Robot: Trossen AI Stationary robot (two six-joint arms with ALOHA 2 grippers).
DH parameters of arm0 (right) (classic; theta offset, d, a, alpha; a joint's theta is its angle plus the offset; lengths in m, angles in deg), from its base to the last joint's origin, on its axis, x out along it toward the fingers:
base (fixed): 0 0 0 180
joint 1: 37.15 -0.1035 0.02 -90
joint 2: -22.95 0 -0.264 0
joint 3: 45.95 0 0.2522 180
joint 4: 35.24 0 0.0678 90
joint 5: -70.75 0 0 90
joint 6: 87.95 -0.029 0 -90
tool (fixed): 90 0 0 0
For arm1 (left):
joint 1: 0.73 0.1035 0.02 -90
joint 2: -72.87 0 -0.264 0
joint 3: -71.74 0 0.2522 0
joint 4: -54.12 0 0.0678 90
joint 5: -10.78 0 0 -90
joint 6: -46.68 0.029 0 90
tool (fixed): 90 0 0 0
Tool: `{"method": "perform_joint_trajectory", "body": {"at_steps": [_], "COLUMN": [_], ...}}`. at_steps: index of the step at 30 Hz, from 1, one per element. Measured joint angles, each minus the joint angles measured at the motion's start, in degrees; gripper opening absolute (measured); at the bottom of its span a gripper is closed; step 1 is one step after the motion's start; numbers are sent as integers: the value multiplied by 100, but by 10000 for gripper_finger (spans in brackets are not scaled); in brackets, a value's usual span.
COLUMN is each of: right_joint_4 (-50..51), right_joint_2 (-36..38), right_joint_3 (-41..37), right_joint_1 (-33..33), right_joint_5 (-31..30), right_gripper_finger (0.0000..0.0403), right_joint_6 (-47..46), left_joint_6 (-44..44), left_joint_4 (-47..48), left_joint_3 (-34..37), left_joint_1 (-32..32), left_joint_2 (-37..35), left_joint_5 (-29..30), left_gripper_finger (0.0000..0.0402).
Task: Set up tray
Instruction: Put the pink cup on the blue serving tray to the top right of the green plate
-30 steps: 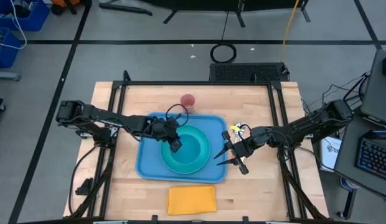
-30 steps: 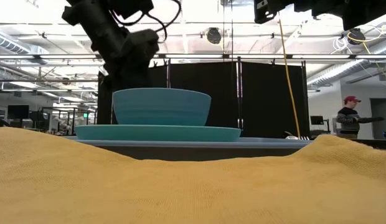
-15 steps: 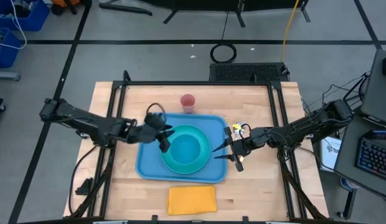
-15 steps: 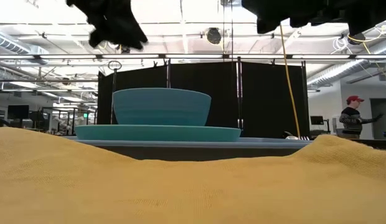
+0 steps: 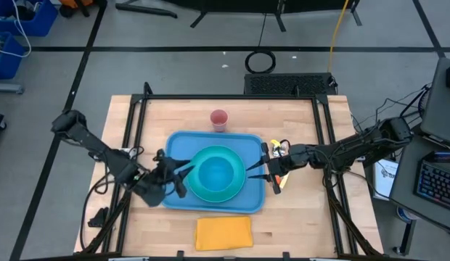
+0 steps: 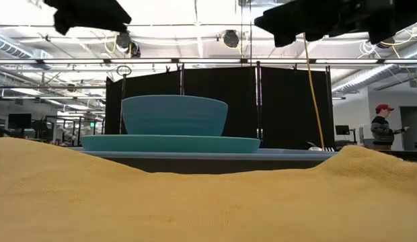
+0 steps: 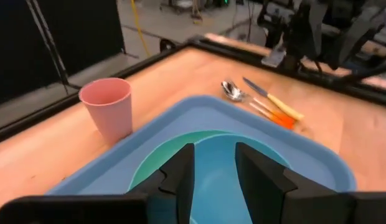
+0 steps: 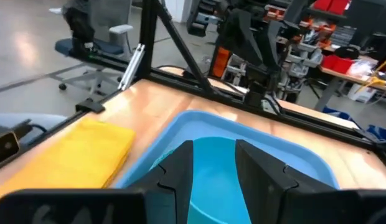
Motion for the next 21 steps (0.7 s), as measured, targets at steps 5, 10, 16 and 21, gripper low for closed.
{"method": "perform_joint_trajectory", "body": {"at_steps": [5,10,16,21], "right_joint_4": [97,128,473,1420], "right_joint_2": [-1,-5,-21,-408], "right_joint_3": [0,0,79,723], "right_joint_1": [213,468,911,1189], "right_joint_5": [98,109,267,257], "right_gripper_finger": [110,110,110,110], "right_joint_6": [199,365,482,804], "left_joint_6": [-516,-494,-561,-581], "left_joint_4": [-366,-929,-1453,-1623], "left_joint_3": [309,623,1011,1100], "left_joint_1": [-437,-626,-798,-887], "left_joint_2": [0,0,0,0], "left_joint_5": [579,662,944,1105], "left_gripper_finger": [120,120,120,120]}}
